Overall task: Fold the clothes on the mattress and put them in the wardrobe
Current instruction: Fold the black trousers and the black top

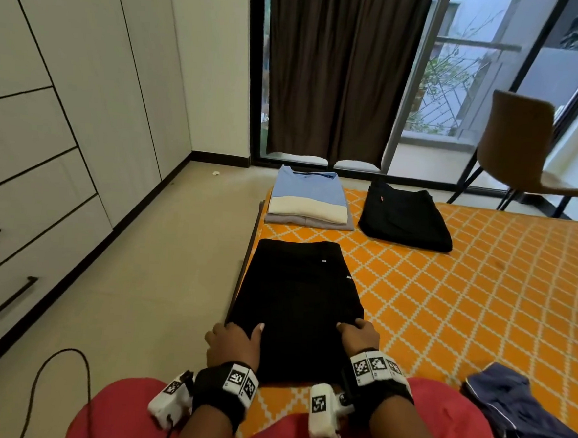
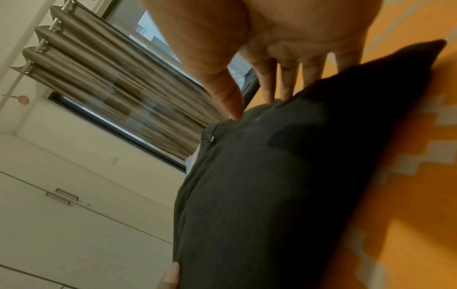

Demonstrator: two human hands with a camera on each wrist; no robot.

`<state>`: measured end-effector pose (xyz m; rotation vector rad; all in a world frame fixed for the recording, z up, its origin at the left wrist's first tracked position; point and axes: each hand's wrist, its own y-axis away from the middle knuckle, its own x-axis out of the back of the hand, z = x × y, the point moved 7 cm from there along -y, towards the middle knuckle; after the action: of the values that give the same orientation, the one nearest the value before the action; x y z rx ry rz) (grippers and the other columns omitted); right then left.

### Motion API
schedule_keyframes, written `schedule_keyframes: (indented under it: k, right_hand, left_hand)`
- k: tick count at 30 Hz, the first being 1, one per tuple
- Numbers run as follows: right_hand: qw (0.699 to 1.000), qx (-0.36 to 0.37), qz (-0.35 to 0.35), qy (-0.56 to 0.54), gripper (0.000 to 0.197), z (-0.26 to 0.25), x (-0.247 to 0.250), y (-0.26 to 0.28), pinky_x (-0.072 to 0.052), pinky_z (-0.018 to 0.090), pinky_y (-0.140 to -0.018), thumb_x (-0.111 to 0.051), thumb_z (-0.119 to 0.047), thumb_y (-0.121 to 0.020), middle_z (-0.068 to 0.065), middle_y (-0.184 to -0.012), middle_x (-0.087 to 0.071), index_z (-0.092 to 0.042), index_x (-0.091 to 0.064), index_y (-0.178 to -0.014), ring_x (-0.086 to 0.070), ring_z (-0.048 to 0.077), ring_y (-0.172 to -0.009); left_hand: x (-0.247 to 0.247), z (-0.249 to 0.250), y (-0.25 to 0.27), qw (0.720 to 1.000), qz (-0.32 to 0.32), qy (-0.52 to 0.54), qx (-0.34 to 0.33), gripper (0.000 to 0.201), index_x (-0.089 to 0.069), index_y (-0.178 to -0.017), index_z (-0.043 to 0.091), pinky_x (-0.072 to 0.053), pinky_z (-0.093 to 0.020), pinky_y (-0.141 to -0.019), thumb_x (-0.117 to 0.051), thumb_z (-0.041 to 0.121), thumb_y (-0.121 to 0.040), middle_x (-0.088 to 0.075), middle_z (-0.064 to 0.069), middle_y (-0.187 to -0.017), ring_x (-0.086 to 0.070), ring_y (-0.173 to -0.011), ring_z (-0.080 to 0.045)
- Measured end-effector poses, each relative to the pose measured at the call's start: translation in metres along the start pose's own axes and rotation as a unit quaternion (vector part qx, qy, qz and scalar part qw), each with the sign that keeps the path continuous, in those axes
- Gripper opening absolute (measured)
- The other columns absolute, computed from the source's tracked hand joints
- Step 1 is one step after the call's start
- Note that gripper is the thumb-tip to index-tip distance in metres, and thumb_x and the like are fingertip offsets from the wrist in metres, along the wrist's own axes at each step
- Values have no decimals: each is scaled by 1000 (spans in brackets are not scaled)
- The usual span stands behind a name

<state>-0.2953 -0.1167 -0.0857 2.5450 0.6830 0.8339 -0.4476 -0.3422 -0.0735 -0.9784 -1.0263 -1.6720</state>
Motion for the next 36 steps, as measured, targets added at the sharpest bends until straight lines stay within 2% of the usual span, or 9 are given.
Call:
schedule_keyframes:
  k: [5,9,15,19,21,26,31,34,36]
  right_hand:
    - [1000,-10,-3,-9,50,5,0,-3,-42,39,-97,-60,-19,-94,16,-147,-40,-7,-46,-141,-49,38,-125]
    - [1000,-15,-4,-10,46,5,-5,-1,-47,42,-98,-62,-21,-92,15,-143,-43,-9,-52,-135,-55,38,-114]
    - [1000,-14,21,-18,41,8,-7,-4,-48,45,-99,-66,-24,-88,15,-138,-49,-13,-61,-126,-57,37,-112]
    - [999,-12,42,8,39,3,-7,2,-43,44,-104,-65,-26,-88,14,-140,-44,-16,-61,-126,-51,39,-120]
    - [998,-13,45,29,39,2,-7,4,-39,41,-106,-62,-27,-90,14,-142,-37,-17,-58,-128,-44,39,-126]
    - [998,-14,47,36,39,0,-8,10,-34,41,-108,-59,-25,-91,11,-143,-30,-19,-51,-128,-34,37,-131]
    - [997,-10,56,43,37,-2,-12,14,-33,42,-108,-60,-25,-90,10,-142,-30,-20,-52,-126,-32,36,-130]
    - [998,-14,54,38,37,0,-11,13,-32,44,-109,-59,-25,-91,10,-143,-29,-19,-52,-127,-30,36,-131]
    - [998,-16,57,35,35,0,-10,12,-29,47,-111,-58,-26,-92,10,-143,-28,-20,-53,-126,-29,36,-132]
  left_hand:
    - [4,7,6,996,52,48,-47,37,-57,-124,19,-42,-36,-90,-47,45,-99,-47,-7,-122,-42,-113,-26]
    - [30,27,28,979,148,109,-94,13,-67,-103,24,-36,-42,-85,-64,28,-91,-52,-7,-107,-46,-99,-27]
    - [14,20,17,920,2,393,-7,29,-52,-116,5,-41,-33,-77,-34,26,-105,-62,-18,-112,-58,-102,-35]
    - [26,25,16,892,-12,447,-56,29,-51,-117,8,-37,-27,-80,-32,26,-106,-58,-2,-102,-55,-103,-25]
    - [24,30,15,896,-28,437,-79,31,-50,-121,9,-39,-27,-85,-34,29,-105,-59,-5,-113,-54,-105,-21]
    - [-4,20,10,970,-51,234,-43,59,-42,-137,6,-39,-39,-102,-49,48,-96,-48,-14,-134,-46,-125,-32]
    - [2,26,10,951,12,294,-97,35,-54,-127,12,-47,-36,-96,-60,22,-94,-59,-10,-124,-55,-116,-28]
    - [8,41,19,941,37,301,-147,34,-51,-129,14,-49,-33,-92,-51,28,-98,-60,-4,-121,-57,-113,-23]
    - [12,40,18,942,35,309,-126,33,-52,-122,12,-46,-30,-76,-42,36,-101,-64,-7,-109,-61,-100,-26]
